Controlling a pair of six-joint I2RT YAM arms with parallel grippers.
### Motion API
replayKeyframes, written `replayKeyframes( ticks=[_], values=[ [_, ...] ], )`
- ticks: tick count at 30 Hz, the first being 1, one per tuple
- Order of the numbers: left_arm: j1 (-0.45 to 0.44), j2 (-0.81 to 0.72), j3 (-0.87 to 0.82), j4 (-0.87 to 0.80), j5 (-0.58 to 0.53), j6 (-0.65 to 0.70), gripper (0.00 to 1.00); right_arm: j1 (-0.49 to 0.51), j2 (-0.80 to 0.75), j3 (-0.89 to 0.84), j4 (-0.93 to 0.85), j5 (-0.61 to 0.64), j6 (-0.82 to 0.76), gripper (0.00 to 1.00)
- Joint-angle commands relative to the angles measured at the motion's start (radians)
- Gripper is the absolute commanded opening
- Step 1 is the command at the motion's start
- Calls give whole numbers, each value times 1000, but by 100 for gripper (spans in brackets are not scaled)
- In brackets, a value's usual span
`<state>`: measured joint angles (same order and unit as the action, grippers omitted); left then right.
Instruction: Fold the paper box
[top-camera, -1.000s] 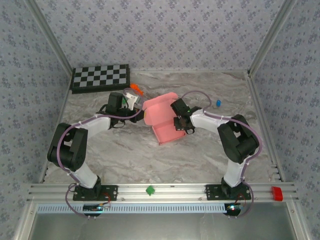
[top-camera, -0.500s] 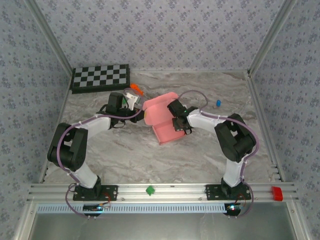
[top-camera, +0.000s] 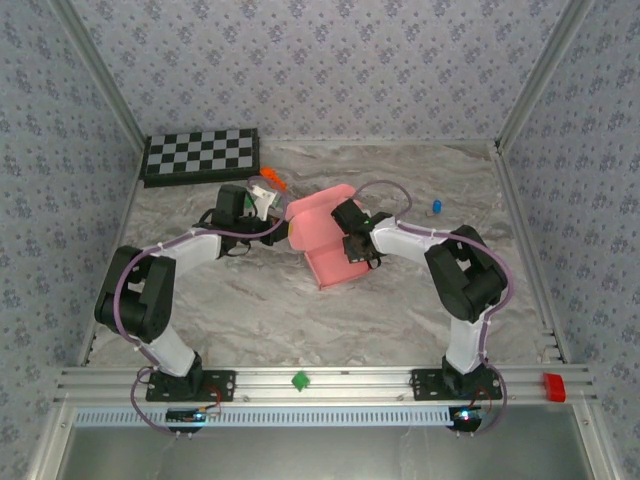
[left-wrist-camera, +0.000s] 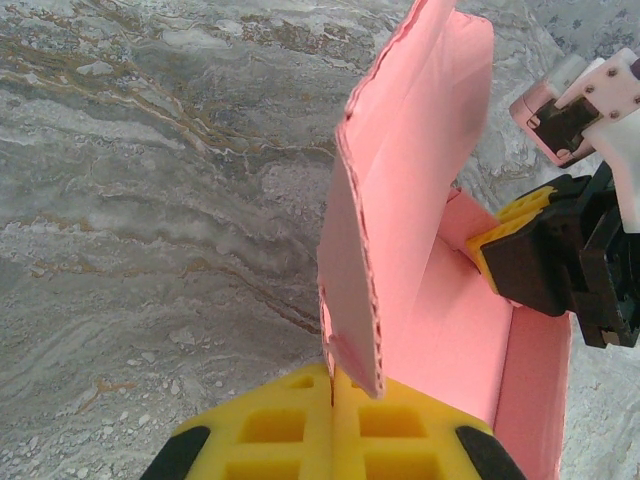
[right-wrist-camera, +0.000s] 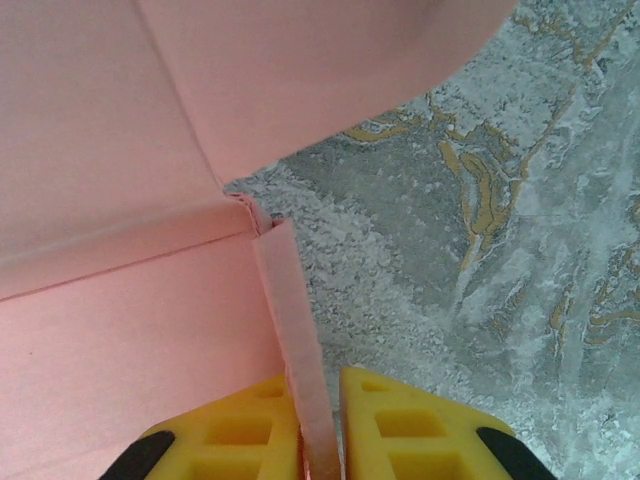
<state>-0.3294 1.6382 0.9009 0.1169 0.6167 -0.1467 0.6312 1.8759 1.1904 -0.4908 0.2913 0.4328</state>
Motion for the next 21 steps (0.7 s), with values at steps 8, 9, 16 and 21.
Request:
replayKeyframes(
  ticks=[8, 9, 16, 21],
  values=[
    [-2, -26, 16, -25, 18, 27, 0, -36, -22, -77, -32, -49, 33, 20],
    [-1, -25, 17, -25, 18, 28, 0, -37, -33, -78, -31, -57, 33, 21],
    [-2, -30, 16, -25, 22, 32, 0, -46, -87, -79, -17, -88, 29, 31],
    [-2, -29, 16, -21, 24, 35, 0, -46, -101, -81, -11, -97, 31, 43]
  ],
)
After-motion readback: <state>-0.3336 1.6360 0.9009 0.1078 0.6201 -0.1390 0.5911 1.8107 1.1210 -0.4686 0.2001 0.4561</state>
